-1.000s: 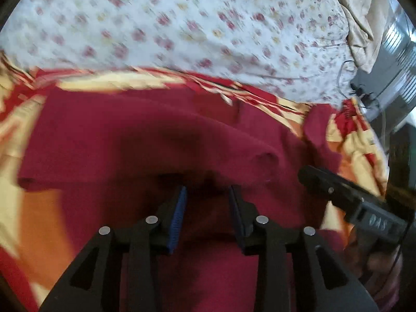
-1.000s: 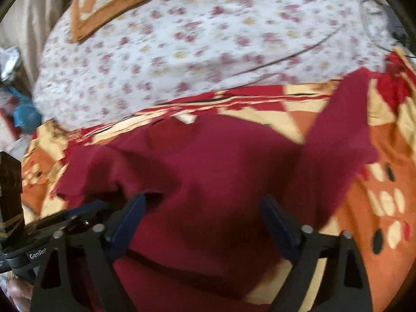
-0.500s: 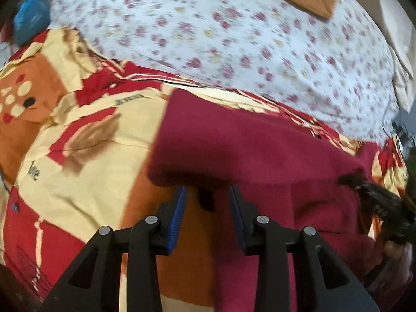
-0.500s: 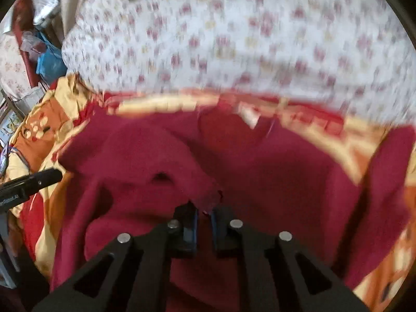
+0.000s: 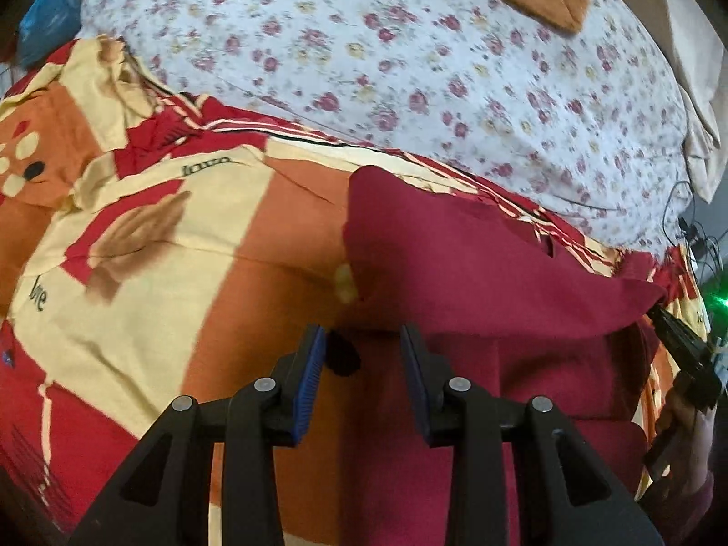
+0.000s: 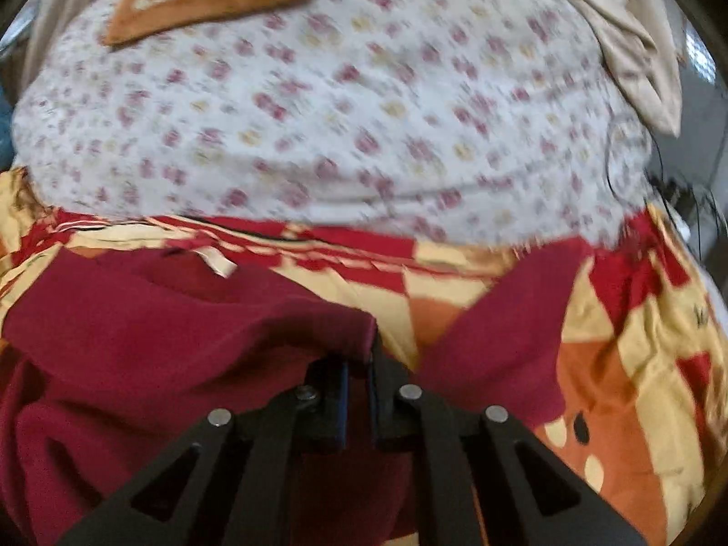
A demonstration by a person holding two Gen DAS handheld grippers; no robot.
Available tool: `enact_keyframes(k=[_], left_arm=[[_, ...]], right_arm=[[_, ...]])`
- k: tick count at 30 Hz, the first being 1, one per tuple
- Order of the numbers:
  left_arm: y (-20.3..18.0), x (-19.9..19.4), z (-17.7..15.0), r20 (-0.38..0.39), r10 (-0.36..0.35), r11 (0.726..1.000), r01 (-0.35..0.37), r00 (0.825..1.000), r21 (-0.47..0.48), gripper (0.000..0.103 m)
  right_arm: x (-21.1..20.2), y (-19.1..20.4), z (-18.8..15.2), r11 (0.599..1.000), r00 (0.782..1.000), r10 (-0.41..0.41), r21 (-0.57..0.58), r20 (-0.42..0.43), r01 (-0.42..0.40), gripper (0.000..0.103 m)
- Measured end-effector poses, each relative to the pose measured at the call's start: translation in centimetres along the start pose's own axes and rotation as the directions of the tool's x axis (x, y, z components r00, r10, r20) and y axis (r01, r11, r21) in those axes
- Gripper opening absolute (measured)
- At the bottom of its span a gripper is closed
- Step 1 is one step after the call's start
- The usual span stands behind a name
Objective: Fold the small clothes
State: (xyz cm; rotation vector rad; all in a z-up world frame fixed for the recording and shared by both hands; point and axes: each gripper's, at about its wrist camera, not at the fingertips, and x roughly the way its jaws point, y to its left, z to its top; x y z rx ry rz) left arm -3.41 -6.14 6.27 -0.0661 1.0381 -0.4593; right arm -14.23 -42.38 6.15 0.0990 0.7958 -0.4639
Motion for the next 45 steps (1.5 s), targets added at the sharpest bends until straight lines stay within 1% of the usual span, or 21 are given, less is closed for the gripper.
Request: enact_keyframes(k=[3, 5, 7, 8, 9, 12, 15, 18, 21, 22, 23, 26, 30, 33, 34, 35, 36, 37, 38, 42, 45], left_arm=[[-0.4, 0.4, 0.8, 0.013, -0.021, 1.0, 0.021, 1.0, -0.008, 0.025], [-0.4, 1.2, 1.6, 0.008, -0.058, 0.998, 0.058, 0.998, -0.035, 0.028], [-0.3, 2.1, 2.3, 0.0, -0.093, 0.994, 0.093, 0.996, -0.065, 0.033], [-0.2, 3.0, 2.8, -0.015, -0.105, 0.991, 0.103, 0.994, -0.088, 0.033], [-0.2, 3.5, 3.2, -0.027, -0.106, 0.99, 0.102, 0.994, -0.102, 0.034], [-0.3, 5.9, 4.2, -0.062, -0.125, 0.985, 0.116, 0.99, -0.124, 0.035], [-0.6, 7.8, 4.2, -0.106, -0.118, 0.99, 0.109, 0.987, -0.09, 0.033], [-0.7, 7.2, 4.1, -0.074, -0.1, 0.995, 0.099, 0.992, -0.01, 0.009], [0.2, 6.1, 4.6, -0.045, -0.079, 0.997, 0.08, 0.996, 0.016, 0.004], [0.7, 6.0, 4.8, -0.04, -0.073, 0.997, 0.073, 0.997, 0.009, 0.003], [1.6, 5.8, 4.9, -0.033, -0.069, 0.998, 0.069, 0.997, -0.015, 0.003], [3.1, 6.4, 4.5, -0.043, -0.062, 0.996, 0.06, 0.997, -0.066, 0.003], [2.7, 6.4, 3.9, -0.024, -0.051, 0.998, 0.05, 0.998, -0.045, 0.003], [2.7, 6.2, 4.4, -0.031, -0.06, 0.997, 0.058, 0.998, -0.056, 0.003], [2.8, 6.3, 4.4, -0.033, -0.062, 0.997, 0.06, 0.998, -0.056, 0.003], [2.8, 6.3, 4.4, -0.034, -0.065, 0.997, 0.063, 0.997, -0.052, 0.003], [2.8, 6.2, 4.3, -0.034, -0.064, 0.997, 0.062, 0.997, -0.048, 0.003], [2.8, 6.1, 4.2, -0.032, -0.064, 0.997, 0.062, 0.997, -0.046, 0.003], [2.8, 6.2, 4.1, -0.029, -0.062, 0.997, 0.061, 0.998, -0.045, 0.003], [2.2, 6.6, 3.8, -0.021, -0.037, 0.999, 0.036, 0.999, -0.031, 0.005], [1.7, 6.6, 3.6, -0.017, -0.017, 1.0, 0.017, 1.0, -0.018, 0.008]], right_arm=[[1.4, -1.5, -0.9, 0.998, 0.998, -0.038, 0.038, -0.047, 0.04, 0.006], [2.1, -1.5, -1.5, 1.0, 0.995, -0.005, 0.026, -0.096, 0.007, 0.009], [1.8, -1.5, -1.8, 0.999, 0.993, 0.037, 0.016, -0.112, -0.036, 0.032], [1.2, -1.8, -2.0, 0.999, 0.994, 0.039, 0.016, -0.106, -0.038, 0.054], [0.3, -2.3, -2.1, 0.999, 0.996, 0.024, 0.028, -0.081, -0.022, 0.066], [-1.3, -3.8, -2.3, 0.997, 0.999, 0.008, 0.082, -0.05, -0.004, 0.069], [-1.6, -5.2, -2.3, 0.986, 0.995, 0.07, 0.154, -0.074, -0.058, 0.07], [-2.3, -6.2, -2.3, 0.98, 0.997, 0.06, 0.192, -0.049, -0.05, 0.07], [-3.6, -8.0, -1.9, 0.961, 1.0, 0.006, 0.278, 0.022, -0.012, 0.071], [-3.8, -8.4, -1.7, 0.952, 0.999, 0.009, 0.307, 0.032, -0.019, 0.072], [-3.7, -8.5, -1.5, 0.945, 0.999, 0.043, 0.323, 0.031, -0.051, 0.072], [-2.4, -6.8, -1.2, 0.952, 0.992, 0.129, 0.282, -0.011, -0.12, 0.072], [0.0, -2.9, -0.7, 0.973, 0.98, 0.184, 0.154, -0.077, -0.17, 0.072], [2.8, -0.2, -0.9, 0.989, 0.973, 0.151, 0.024, -0.173, -0.149, 0.07], [4.1, 0.5, -1.2, 0.993, 0.969, 0.115, -0.011, -0.22, -0.121, 0.064], [5.3, 1.1, -1.6, 0.993, 0.959, 0.095, -0.044, -0.268, -0.111, 0.034], [5.7, 1.3, -1.8, 0.989, 0.952, 0.122, -0.047, -0.281, -0.141, 0.02], [5.5, 1.5, -1.8, 0.99, 0.958, 0.111, -0.056, -0.265, -0.13, 0.018], [5.0, 1.7, -1.5, 0.99, 0.969, 0.088, -0.086, -0.232, -0.11, 0.003], [3.9, 1.4, 0.1, 0.995, 0.993, 0.055, -0.077, -0.107, -0.063, 0.004], [6.5, 1.4, 0.2, 0.995, 0.99, 0.014, -0.093, -0.137, -0.026, 0.004]])
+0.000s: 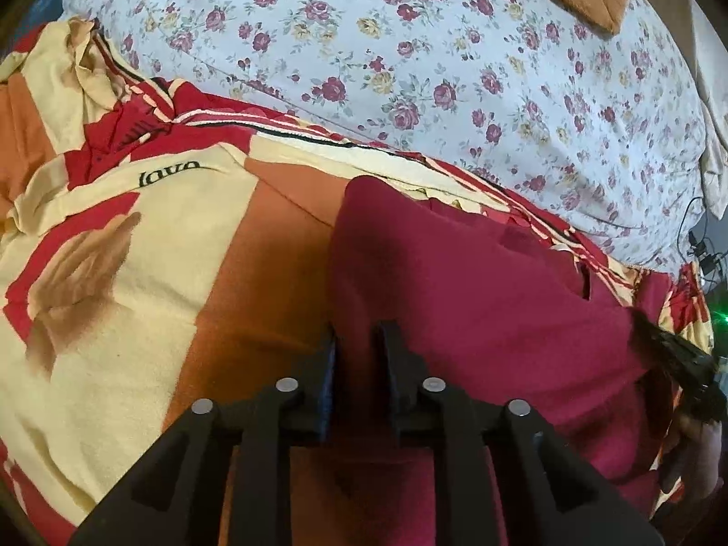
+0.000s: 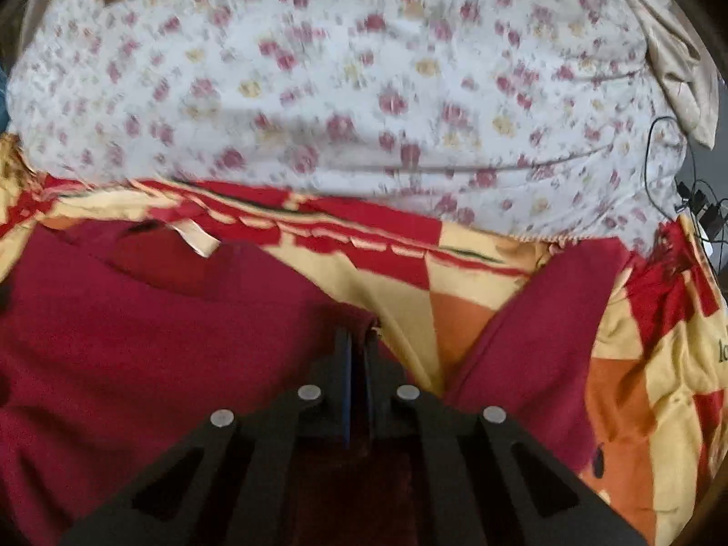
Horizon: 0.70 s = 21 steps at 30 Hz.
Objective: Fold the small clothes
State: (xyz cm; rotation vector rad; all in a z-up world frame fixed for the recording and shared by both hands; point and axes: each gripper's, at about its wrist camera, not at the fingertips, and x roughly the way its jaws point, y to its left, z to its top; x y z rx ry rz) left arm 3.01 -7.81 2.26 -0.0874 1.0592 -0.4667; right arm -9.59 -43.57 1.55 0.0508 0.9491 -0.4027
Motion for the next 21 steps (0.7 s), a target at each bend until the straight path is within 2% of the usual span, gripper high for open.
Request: enact_keyframes(k=[2, 4, 5, 6, 9, 10, 13, 16, 17, 19, 21], left_arm=[[-0.2, -0.2, 0.0, -0.002, 0.009, 1.0, -0.009, 1.0, 0.011, 0.01], [-0.3, -0.7, 0.0, -0.002, 0.026, 0.999, -0.026, 1.0, 0.02, 0.017], [-0.3, -1.1, 0.1, 0.001, 0.035, 0.999, -0.035, 0.999, 0.02, 0.018], [-0.3, -1.4, 0.1, 0.004, 0.04, 0.999, -0.04, 0.999, 0.016, 0.019], [-0.8, -2.9, 0.1, 0.04, 0.047, 0.999, -0.047, 0.998, 0.006, 0.019], [-1.0, -3.3, 0.1, 0.054, 0.044, 0.999, -0.045, 0.998, 0.008, 0.019], [-2.6, -4.2, -0.2, 0.063, 0.02, 0.999, -0.021, 0.998, 0.025, 0.02], [-4.5, -4.9, -0.7, 0.06, 0.002, 0.997, -0.006, 0.998, 0.071, 0.021], [-5.2, -5.1, -1.0, 0.063, 0.004, 0.996, -0.01, 0.998, 0.09, 0.022], [-6.7, -5.5, -1.4, 0.07, 0.003, 0.991, -0.012, 0.998, 0.131, 0.026], [-8.1, -5.4, -1.8, 0.081, 0.005, 0.985, -0.019, 0.997, 0.174, 0.028]], right_arm=[[1.4, -0.1, -0.2, 1.0, 0.999, 0.002, 0.008, -0.047, -0.002, 0.008], [0.0, -0.7, -0.3, 0.999, 1.0, 0.006, 0.033, -0.012, -0.006, 0.026], [-0.9, -1.2, -0.4, 0.998, 1.0, 0.012, 0.057, -0.004, -0.012, 0.045], [-2.2, -1.8, -0.6, 0.996, 0.999, 0.028, 0.084, 0.018, -0.03, 0.053], [-4.4, -2.2, -1.3, 0.996, 0.998, 0.043, 0.074, 0.055, -0.047, 0.053], [-4.4, -1.9, -1.7, 0.999, 0.999, 0.028, 0.042, 0.038, -0.03, 0.053], [-1.8, -1.3, -2.9, 1.0, 0.996, 0.009, -0.016, -0.089, -0.011, 0.053], [-3.1, -2.7, -3.2, 0.995, 0.996, 0.079, 0.065, -0.049, -0.076, 0.053], [-4.0, -3.8, -3.3, 0.985, 0.991, 0.129, 0.12, -0.031, -0.125, 0.054], [-5.4, -5.4, -3.8, 0.963, 0.983, 0.182, 0.198, 0.011, -0.181, 0.061], [-6.6, -7.2, -4.5, 0.943, 0.979, 0.198, 0.265, 0.047, -0.203, 0.067]])
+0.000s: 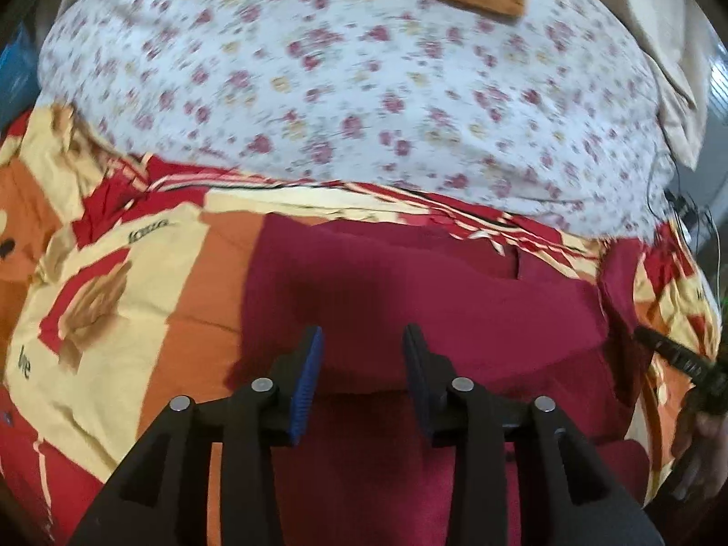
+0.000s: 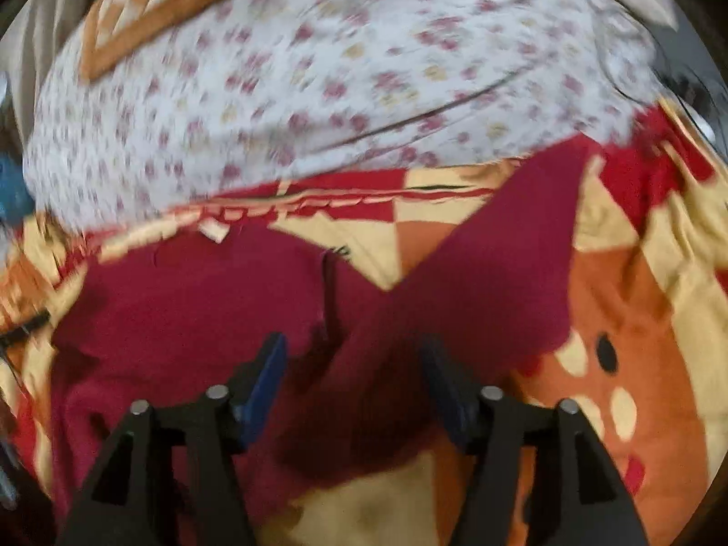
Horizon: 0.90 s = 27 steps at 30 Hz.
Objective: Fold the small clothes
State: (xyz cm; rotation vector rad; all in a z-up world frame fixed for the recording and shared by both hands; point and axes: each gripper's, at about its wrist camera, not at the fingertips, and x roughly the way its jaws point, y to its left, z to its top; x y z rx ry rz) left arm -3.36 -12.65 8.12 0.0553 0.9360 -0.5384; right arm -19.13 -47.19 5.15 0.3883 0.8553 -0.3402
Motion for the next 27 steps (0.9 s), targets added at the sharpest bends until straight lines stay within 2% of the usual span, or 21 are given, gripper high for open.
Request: enact_keyframes(k=[3, 8, 15, 20, 24, 27], left_arm=[[-1.6, 1.0, -0.2, -0.021, 0.009, 0.999, -0.009, 1.0, 0.032, 0.028], [-2.4, 2.5, -0.9, -0.052, 0.027, 0.999, -0.026, 0.998, 0.021, 0.028], [-2.0, 3.3, -1.3, -0.067, 0.048, 0.999, -0.047, 0.997, 0.017, 0.028], [-1.2, 4.3, -1.5, -0.091, 0.034, 0.999, -0.036, 0.995, -0.021, 0.028], [-1.3, 4.5, -1.8, -0.091, 0.032, 0.999, -0.034, 0.995, -0.02, 0.028], [-1.3, 4.6, -2.0, -0.087, 0.029, 0.999, -0.031, 0.996, -0.017, 0.029]], right_arm=[[-0.7, -1.1, -0.4, 1.0, 1.0, -0.006, 0.022, -0.018, 0.006, 0.067], [-1.5, -1.1, -0.8, 1.0, 0.999, -0.027, -0.007, -0.017, 0.027, 0.068], [-0.8, -0.9, -1.0, 0.999, 0.999, -0.032, -0.007, -0.034, 0.032, 0.069], [-0.1, 0.0, -0.9, 0.999, 0.999, -0.037, -0.019, -0.027, 0.036, 0.073], [1.2, 0.3, -1.3, 0.998, 0.996, -0.057, -0.036, -0.074, 0.054, 0.075], [0.5, -0.4, -1.1, 0.999, 0.998, -0.029, -0.025, -0.057, 0.028, 0.075]])
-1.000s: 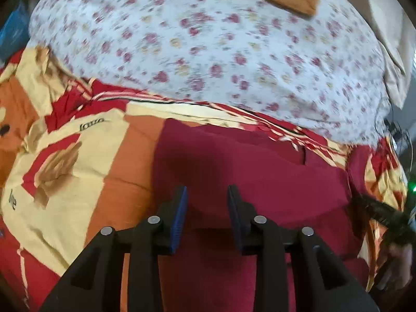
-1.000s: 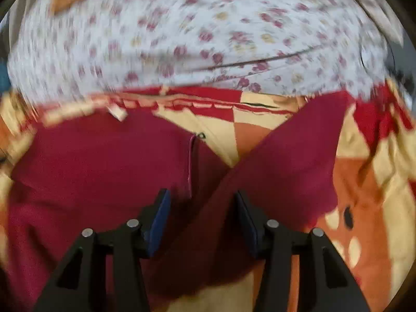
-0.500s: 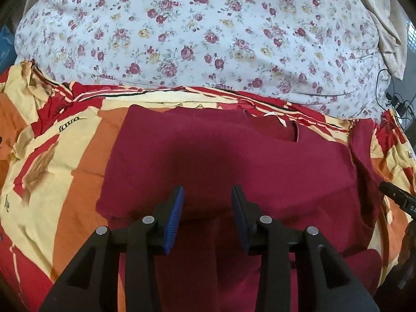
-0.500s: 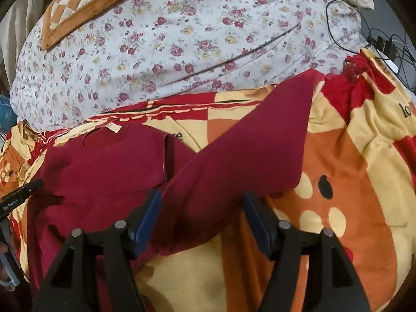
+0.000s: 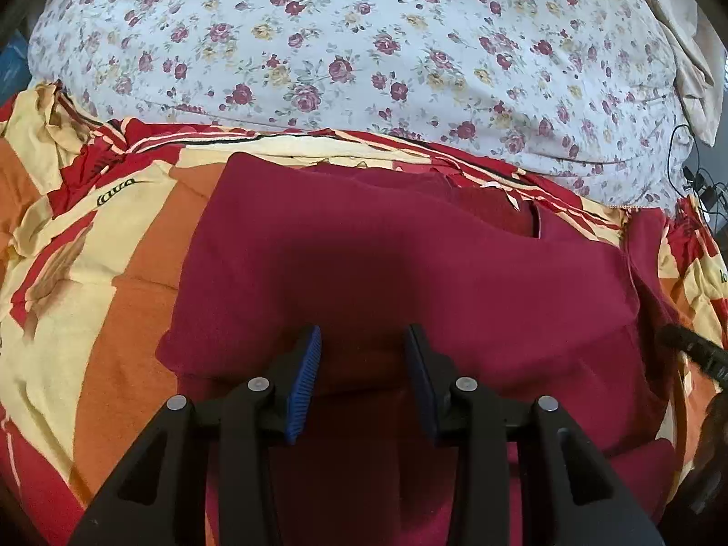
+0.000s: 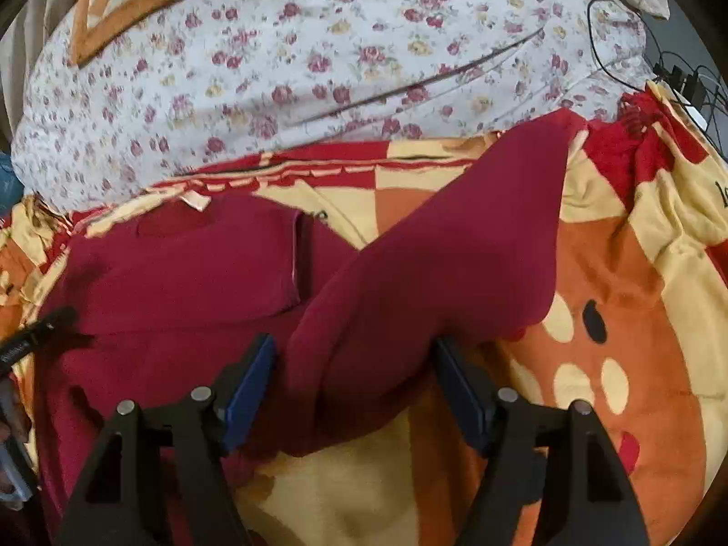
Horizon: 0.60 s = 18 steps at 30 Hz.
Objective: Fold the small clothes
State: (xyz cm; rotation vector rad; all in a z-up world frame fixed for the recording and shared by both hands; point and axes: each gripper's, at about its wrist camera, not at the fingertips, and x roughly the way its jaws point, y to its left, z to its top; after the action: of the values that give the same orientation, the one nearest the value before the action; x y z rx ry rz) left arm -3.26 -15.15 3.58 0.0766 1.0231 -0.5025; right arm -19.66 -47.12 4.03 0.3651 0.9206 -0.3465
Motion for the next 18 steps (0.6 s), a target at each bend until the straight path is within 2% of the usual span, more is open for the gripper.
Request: enact_keyframes(k=[3, 9, 13, 18], left_arm=[[0.2, 0.0, -0.2, 0.009, -0.015, 1.0, 0.015, 1.0, -0.013, 0.03], [0.0, 0.2, -0.6, 0.034, -0.021, 1.0, 0.022, 0.999, -0.018, 0.036], [-0.6, 0.3, -0.7, 0.034, -0.006, 1.0, 0.006, 0.999, 0.013, 0.041], [-0.7, 0.3, -0.9, 0.041, -0.01, 1.0, 0.009, 0.999, 0.027, 0.045]], right_arm=[[-1.1, -2.0, 0.9, 0.998, 0.999, 0.005, 0.065, 0.044, -0.008, 0.075], [-1.5, -6.3, 3.2, 0.982, 0.994, -0.047, 0.188, 0.094, 0.028, 0.075], [-0.1, -7.5, 5.0, 0.972, 0.993, -0.027, 0.234, 0.112, 0.001, 0.074], [3.4, -7.3, 8.1, 0.972, 0.995, -0.06, 0.231, 0.083, 0.039, 0.074]])
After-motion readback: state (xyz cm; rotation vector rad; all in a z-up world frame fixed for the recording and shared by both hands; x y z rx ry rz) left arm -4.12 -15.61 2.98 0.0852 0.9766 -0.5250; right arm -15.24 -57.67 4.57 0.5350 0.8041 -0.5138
